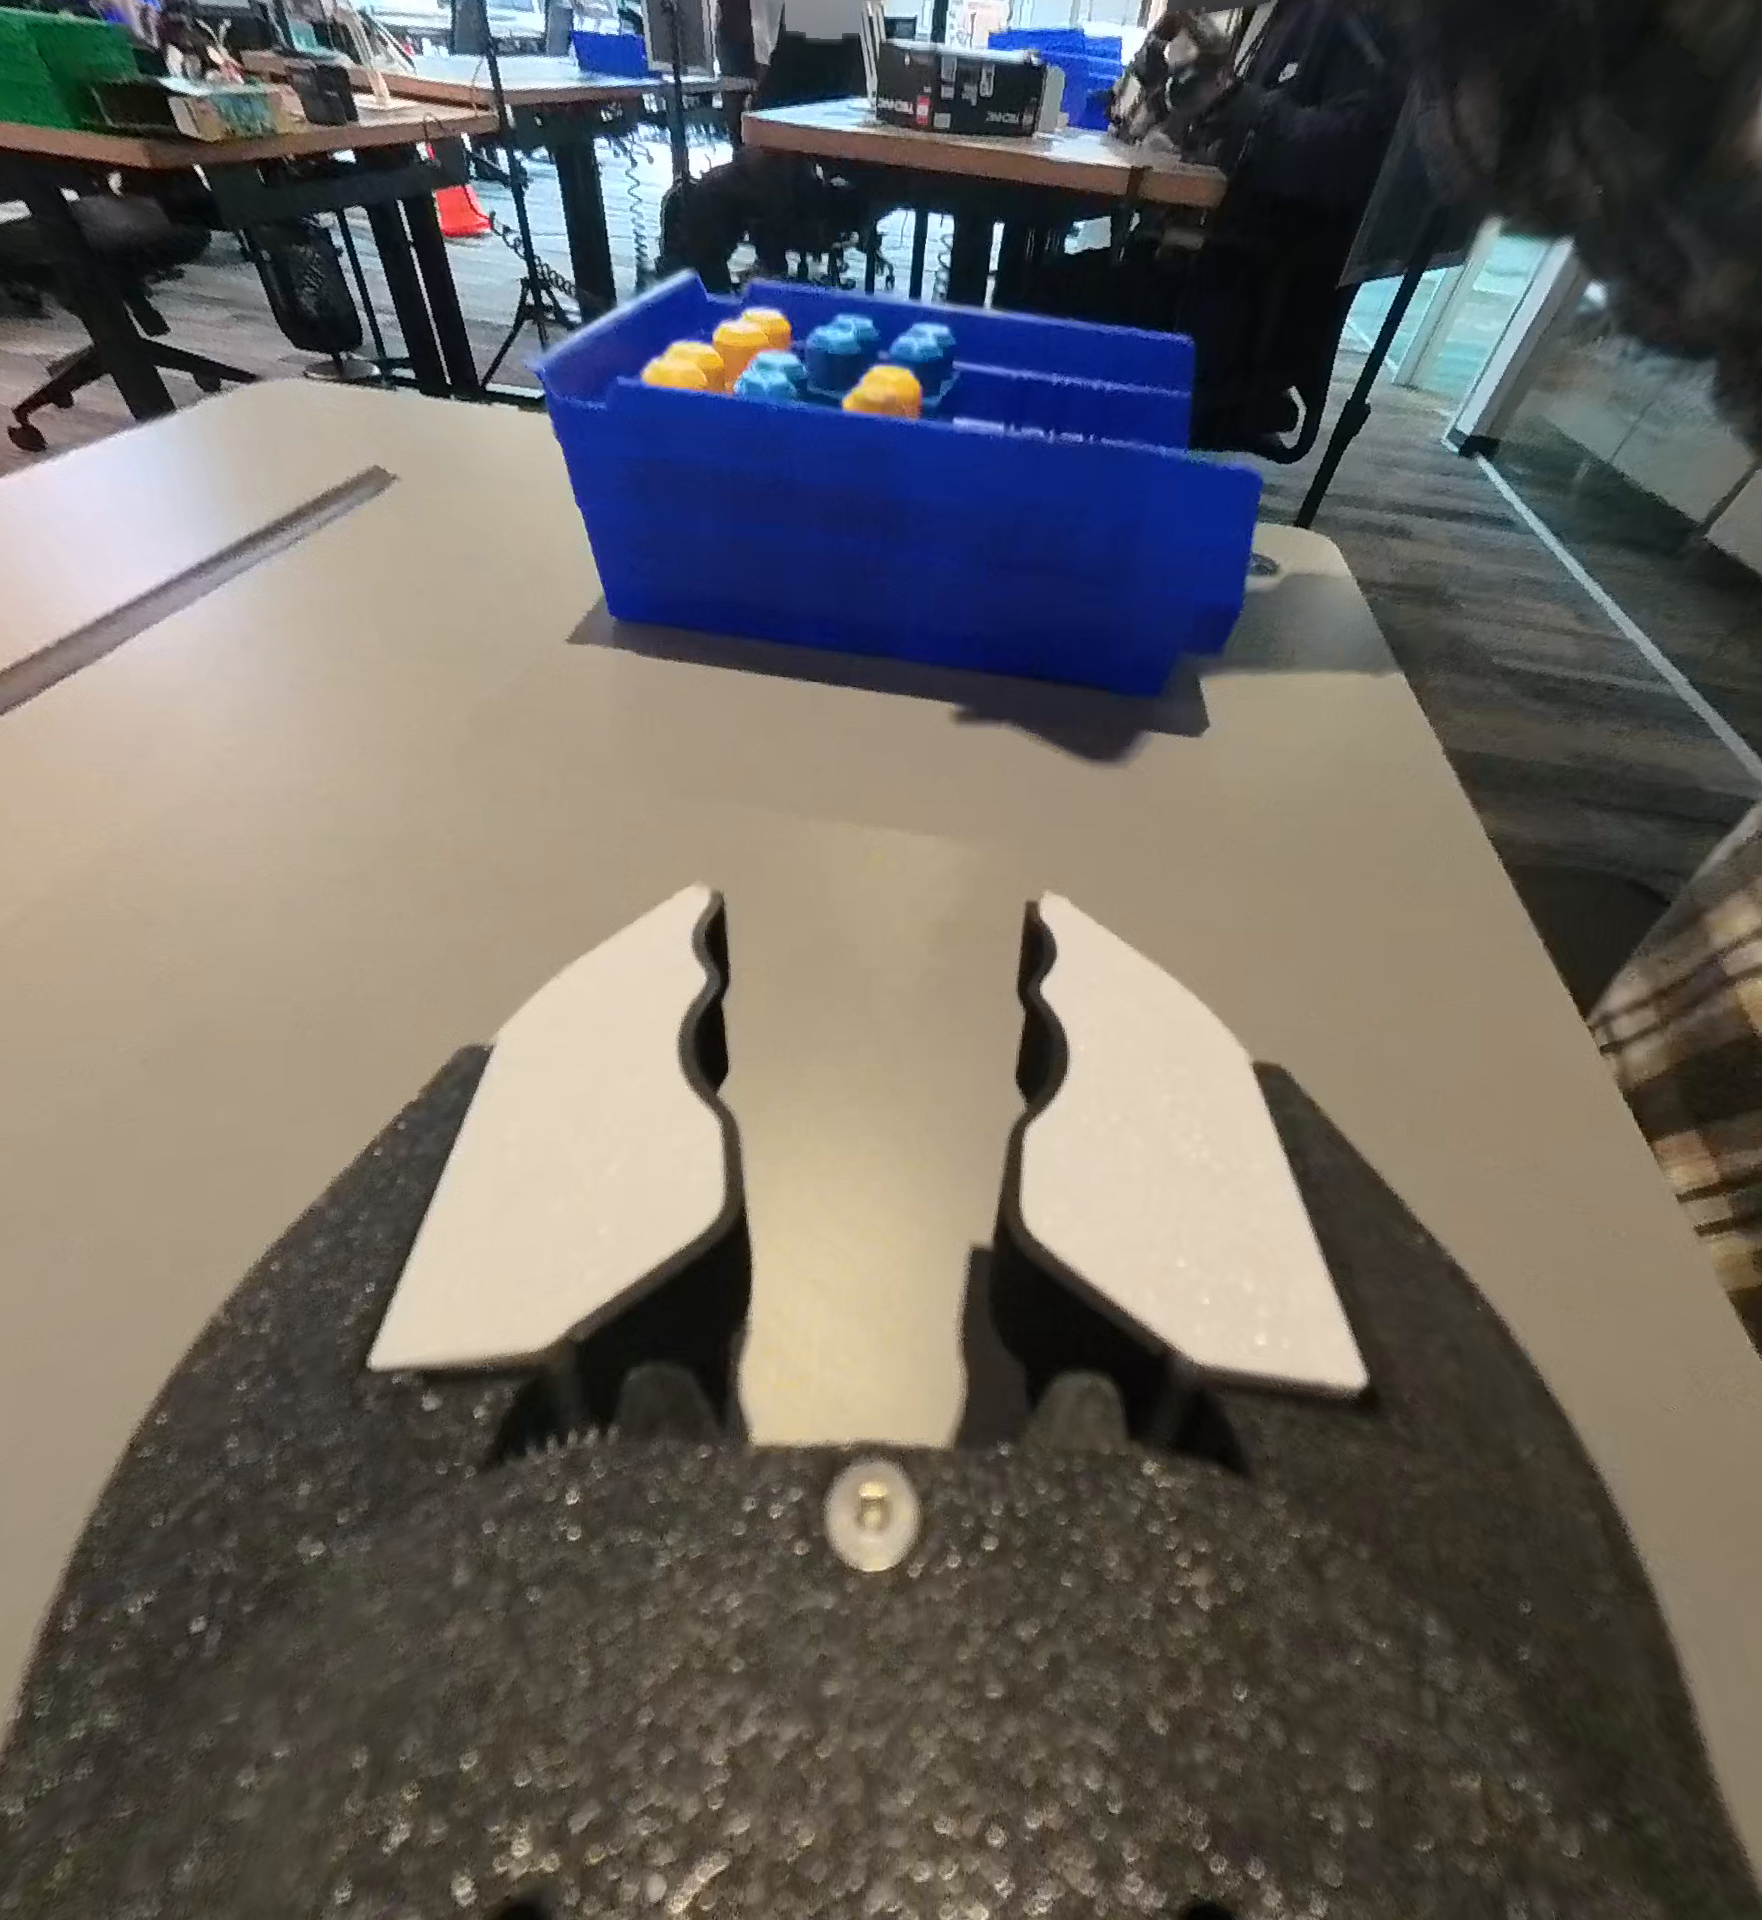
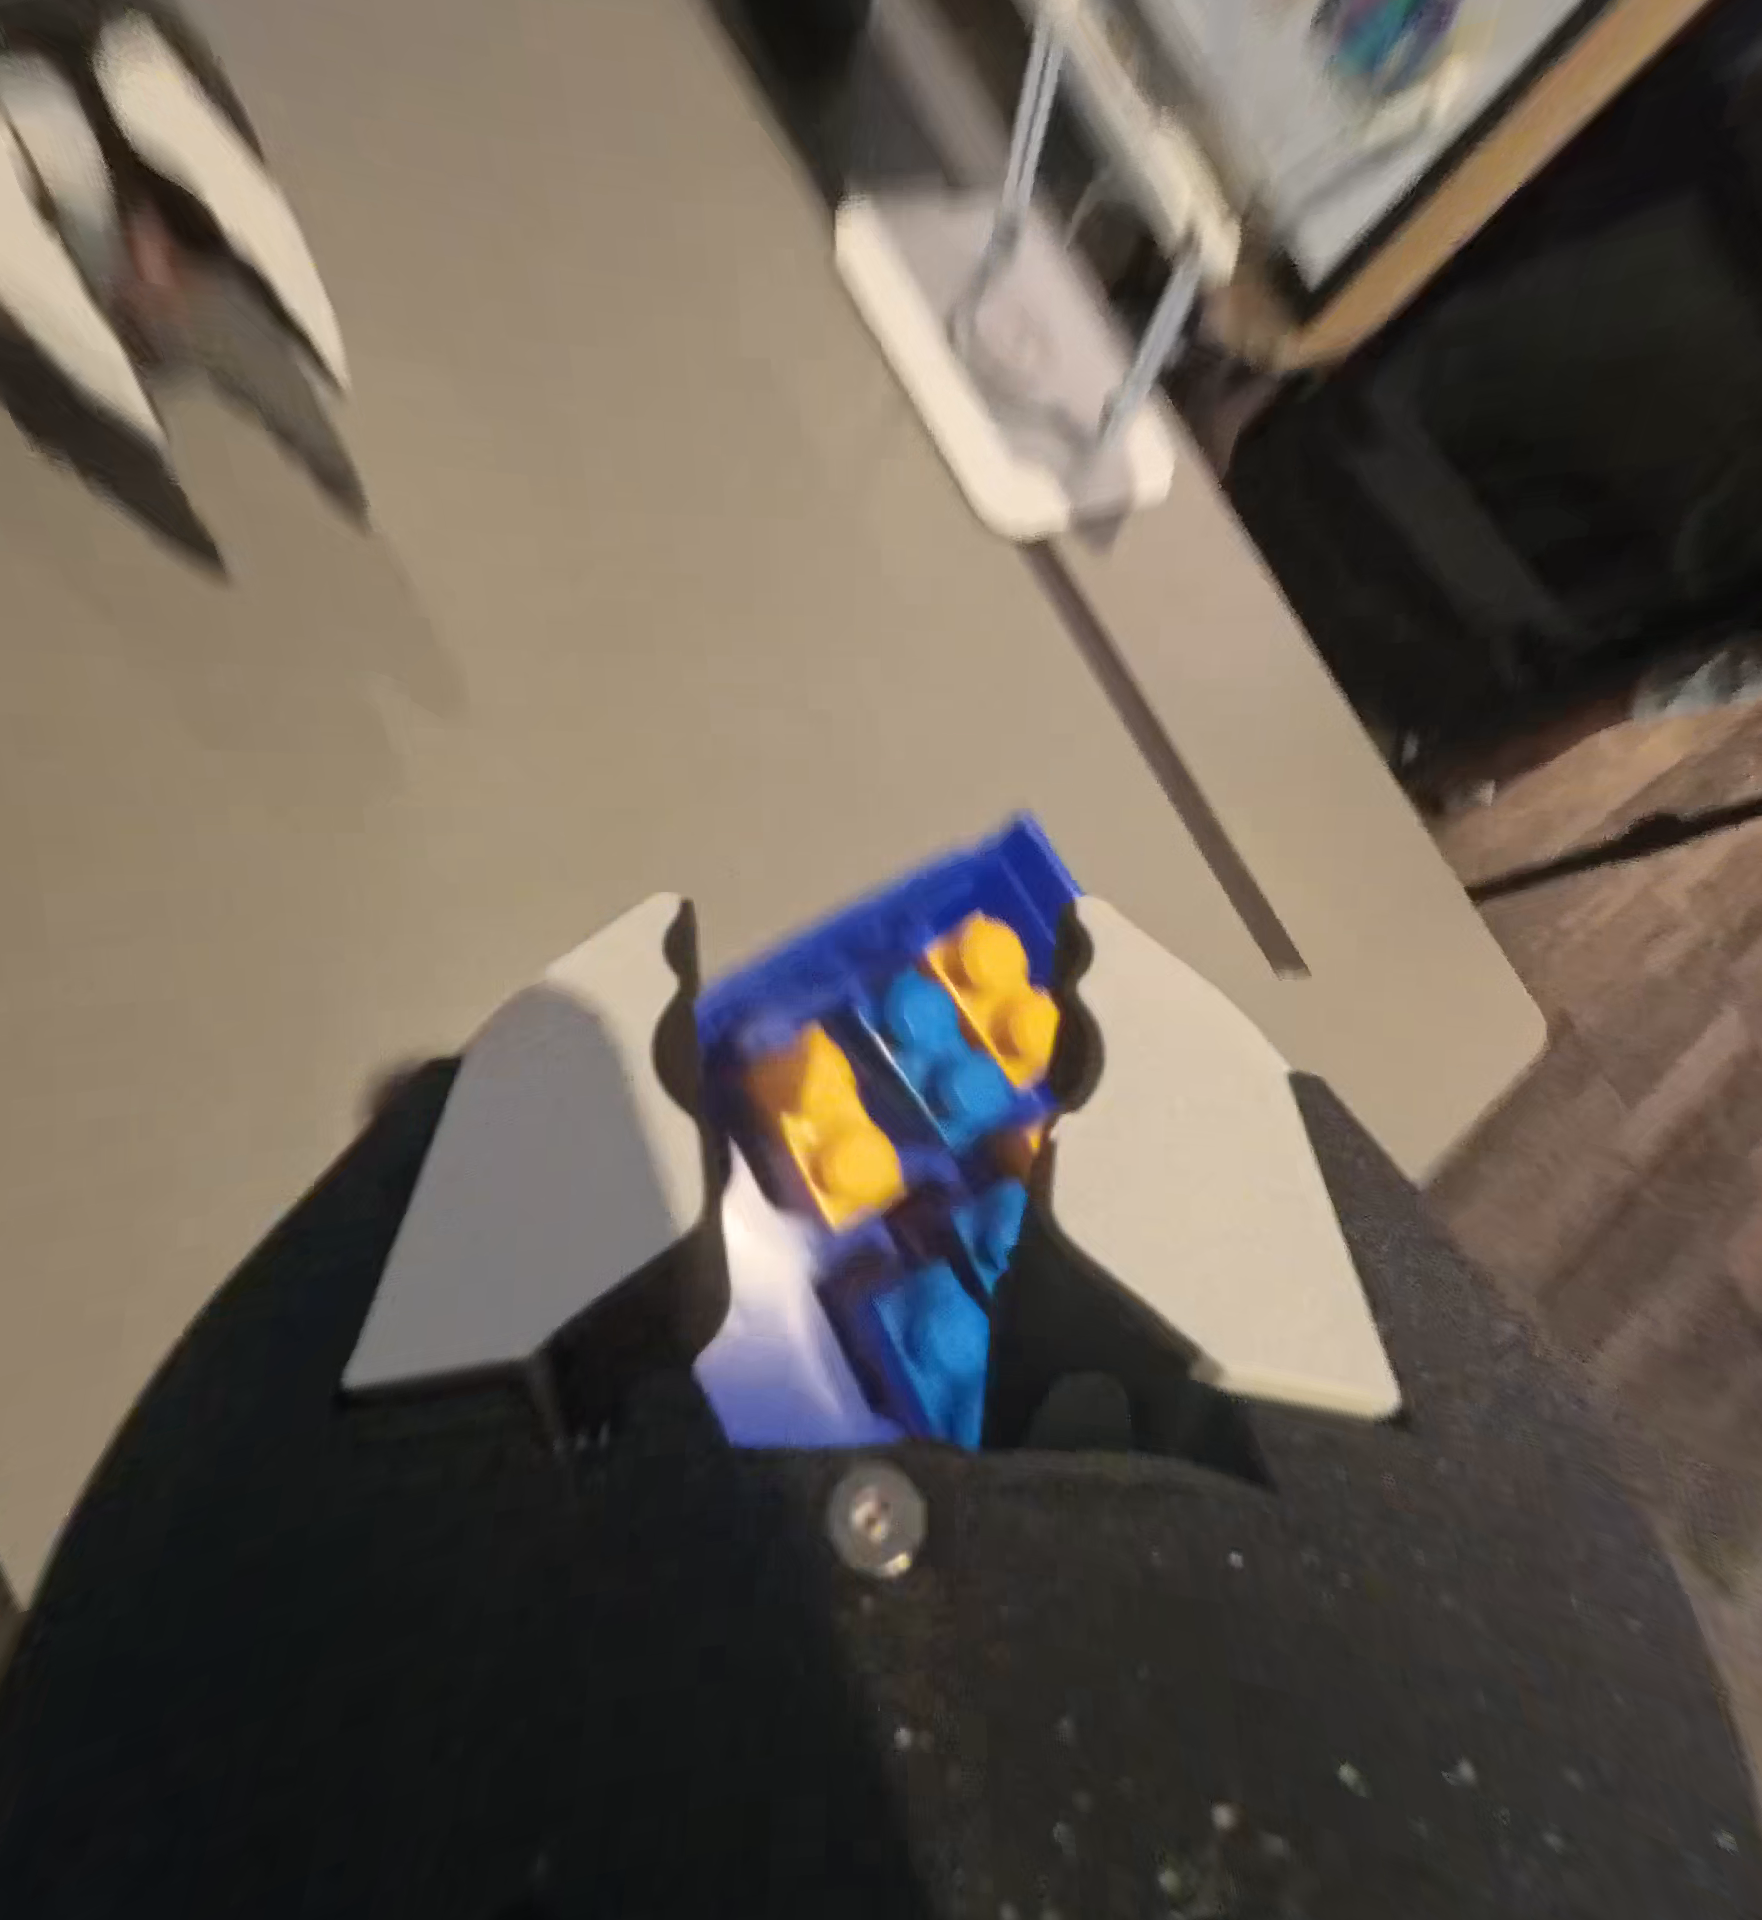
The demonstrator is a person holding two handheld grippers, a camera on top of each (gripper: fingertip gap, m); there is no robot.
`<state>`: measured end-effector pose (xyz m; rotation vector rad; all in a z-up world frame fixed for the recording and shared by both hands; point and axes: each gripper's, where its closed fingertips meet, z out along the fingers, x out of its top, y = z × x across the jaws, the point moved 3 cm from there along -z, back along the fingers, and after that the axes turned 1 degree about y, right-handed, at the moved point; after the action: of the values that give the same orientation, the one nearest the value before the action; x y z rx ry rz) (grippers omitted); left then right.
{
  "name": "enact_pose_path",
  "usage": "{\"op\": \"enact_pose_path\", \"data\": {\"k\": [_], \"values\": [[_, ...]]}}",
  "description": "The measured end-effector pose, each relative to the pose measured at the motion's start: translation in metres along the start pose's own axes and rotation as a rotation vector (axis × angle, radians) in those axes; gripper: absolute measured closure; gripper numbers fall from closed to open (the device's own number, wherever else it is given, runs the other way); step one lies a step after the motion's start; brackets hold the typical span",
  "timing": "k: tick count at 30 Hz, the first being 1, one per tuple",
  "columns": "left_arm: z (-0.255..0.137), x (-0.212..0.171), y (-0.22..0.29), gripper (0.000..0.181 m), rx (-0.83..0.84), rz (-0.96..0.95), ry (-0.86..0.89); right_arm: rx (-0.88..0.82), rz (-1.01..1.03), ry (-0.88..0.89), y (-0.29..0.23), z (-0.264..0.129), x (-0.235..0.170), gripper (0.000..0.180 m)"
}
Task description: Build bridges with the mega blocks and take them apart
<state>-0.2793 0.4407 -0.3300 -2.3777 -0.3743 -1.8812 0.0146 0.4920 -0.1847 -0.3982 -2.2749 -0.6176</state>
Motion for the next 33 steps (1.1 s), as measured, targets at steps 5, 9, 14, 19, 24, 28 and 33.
{"op": "enact_pose_path", "data": {"k": [5,9,14,19,24,28,33], "values": [[-0.012,0.011,-0.005,0.124,0.017,-0.042,0.074,0.022,0.240,0.467,-0.068,0.017,0.054,0.104],[-0.026,0.020,-0.010,0.121,0.054,-0.043,0.117,0.069,0.362,0.597,-0.106,0.065,0.057,0.087],[-0.054,0.036,-0.005,0.116,0.082,-0.056,0.187,0.084,0.402,0.729,-0.123,0.132,0.050,0.085],[-0.122,0.049,0.015,0.115,0.160,-0.022,0.175,0.080,0.385,0.789,-0.134,0.151,0.043,0.092],[-0.250,0.049,0.020,0.115,0.365,-0.059,0.025,0.050,0.282,0.721,-0.145,0.165,0.037,0.096],[-0.385,0.018,0.000,0.115,0.676,-0.288,-0.224,0.095,0.234,0.660,-0.158,0.179,0.040,0.098],[-0.491,-0.044,0.003,0.115,0.935,-0.490,-0.645,0.114,0.129,0.562,-0.174,0.196,0.039,0.102]]}}
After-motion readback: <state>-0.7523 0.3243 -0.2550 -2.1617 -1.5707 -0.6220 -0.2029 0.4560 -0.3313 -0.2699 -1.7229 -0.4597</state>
